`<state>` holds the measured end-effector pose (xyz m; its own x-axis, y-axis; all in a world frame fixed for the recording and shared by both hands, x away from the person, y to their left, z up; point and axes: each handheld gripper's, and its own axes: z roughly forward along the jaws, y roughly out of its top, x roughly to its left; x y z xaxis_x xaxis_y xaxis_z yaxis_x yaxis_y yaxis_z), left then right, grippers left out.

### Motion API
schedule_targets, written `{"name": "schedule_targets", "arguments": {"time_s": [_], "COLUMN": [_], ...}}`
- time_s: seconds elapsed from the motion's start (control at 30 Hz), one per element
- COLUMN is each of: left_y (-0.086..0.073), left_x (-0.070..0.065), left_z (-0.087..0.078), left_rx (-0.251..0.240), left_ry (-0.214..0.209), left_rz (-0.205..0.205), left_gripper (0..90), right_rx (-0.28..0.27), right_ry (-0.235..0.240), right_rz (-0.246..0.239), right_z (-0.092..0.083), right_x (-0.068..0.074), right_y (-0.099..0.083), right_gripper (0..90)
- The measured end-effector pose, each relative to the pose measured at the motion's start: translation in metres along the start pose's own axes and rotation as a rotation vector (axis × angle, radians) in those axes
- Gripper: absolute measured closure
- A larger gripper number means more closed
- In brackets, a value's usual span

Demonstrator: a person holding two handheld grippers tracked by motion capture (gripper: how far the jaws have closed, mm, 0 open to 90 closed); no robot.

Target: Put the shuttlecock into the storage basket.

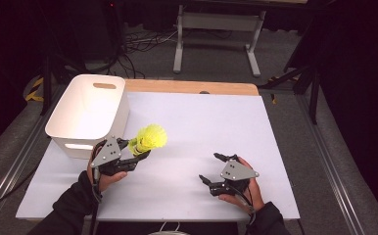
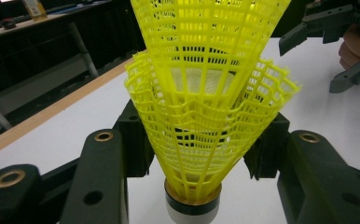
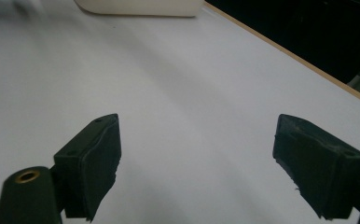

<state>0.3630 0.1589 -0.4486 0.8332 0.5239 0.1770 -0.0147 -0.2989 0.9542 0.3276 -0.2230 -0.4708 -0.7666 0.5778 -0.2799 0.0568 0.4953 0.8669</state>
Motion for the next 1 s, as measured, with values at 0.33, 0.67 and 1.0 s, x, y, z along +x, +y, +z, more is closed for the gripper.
{"name": "schedule_targets", "arguments": {"time_s": [0.33, 0.67, 1.0], "left_y": [0.000, 0.002, 0.004], "left_x": [0.004, 0.007, 0.011], "left_z": [-0.006, -0.012, -0.019], "left_rx": [-0.007, -0.026, -0.039], "left_ry": [0.012, 0.030, 0.045], "left_rz": [-0.003, -0.009, -0.019], "left_gripper": [51.4, 51.4, 51.4], "right_rx": [0.006, 0.009, 0.000], "right_ry": [0.011, 0.013, 0.010], "right_rz": [-0.009, -0.009, -0.010], "right_z": [0.003, 0.003, 0.003], "right_x": [0.002, 0.002, 0.002], "right_y": [0.000, 0.000, 0.001], "right_gripper": [16.6, 16.6, 16.6]}}
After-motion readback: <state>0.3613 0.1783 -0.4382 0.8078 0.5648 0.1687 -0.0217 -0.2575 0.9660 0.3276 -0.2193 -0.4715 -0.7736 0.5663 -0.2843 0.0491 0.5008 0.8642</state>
